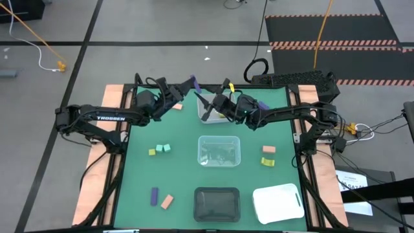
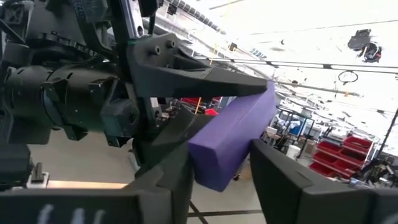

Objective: Sort & place blocks by color
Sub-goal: Put the top left violet block into the transparent bin

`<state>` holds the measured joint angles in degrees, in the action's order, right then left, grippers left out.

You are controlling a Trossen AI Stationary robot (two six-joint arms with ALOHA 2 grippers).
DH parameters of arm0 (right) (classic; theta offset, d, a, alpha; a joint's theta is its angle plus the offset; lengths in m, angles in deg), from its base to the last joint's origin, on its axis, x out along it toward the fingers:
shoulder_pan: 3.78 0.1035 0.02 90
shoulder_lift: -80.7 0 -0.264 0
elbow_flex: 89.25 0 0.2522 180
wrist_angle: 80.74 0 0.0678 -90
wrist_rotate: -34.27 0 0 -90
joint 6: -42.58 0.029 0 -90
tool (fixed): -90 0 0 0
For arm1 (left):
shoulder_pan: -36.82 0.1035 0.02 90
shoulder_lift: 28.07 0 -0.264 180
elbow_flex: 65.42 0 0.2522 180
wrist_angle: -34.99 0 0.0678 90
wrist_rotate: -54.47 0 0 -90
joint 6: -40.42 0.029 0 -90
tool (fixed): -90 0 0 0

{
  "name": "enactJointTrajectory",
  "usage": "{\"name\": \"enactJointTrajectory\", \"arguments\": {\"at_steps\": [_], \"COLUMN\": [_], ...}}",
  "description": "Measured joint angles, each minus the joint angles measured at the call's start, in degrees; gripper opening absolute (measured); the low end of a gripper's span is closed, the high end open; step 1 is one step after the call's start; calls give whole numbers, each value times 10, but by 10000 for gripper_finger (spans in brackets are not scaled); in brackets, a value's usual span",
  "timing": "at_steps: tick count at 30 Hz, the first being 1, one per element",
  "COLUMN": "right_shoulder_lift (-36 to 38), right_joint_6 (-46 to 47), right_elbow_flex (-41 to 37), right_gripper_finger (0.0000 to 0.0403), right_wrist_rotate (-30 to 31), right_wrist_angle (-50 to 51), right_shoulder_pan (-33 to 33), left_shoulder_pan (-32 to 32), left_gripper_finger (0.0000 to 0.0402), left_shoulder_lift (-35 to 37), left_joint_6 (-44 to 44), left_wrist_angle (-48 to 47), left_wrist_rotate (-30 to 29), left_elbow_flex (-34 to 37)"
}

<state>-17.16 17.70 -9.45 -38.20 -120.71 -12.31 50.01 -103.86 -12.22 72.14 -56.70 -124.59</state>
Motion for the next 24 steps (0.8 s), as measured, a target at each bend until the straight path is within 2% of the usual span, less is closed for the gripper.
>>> {"name": "enactJointTrajectory", "arguments": {"at_steps": [8, 13, 20, 24], "right_shoulder_lift": [9, 37, 91, 121], "right_joint_6": [-6, -28, -25, 19], "right_elbow_flex": [0, 0, 0, 0], "right_gripper_finger": [71, 42, 42, 42], "right_wrist_rotate": [18, 39, 49, 73], "right_wrist_angle": [16, 82, 210, 298], "right_shoulder_pan": [0, 0, 0, 0], "left_shoulder_pan": [1, 0, 16, 30], "left_gripper_finger": [105, 147, 166, 168], "left_shoulder_lift": [0, -1, -1, -1], "left_joint_6": [2, 4, 15, 15], "left_wrist_angle": [-1, -9, -7, -7], "left_wrist_rotate": [-15, -12, -25, -28], "left_elbow_flex": [0, 0, 0, 0]}}
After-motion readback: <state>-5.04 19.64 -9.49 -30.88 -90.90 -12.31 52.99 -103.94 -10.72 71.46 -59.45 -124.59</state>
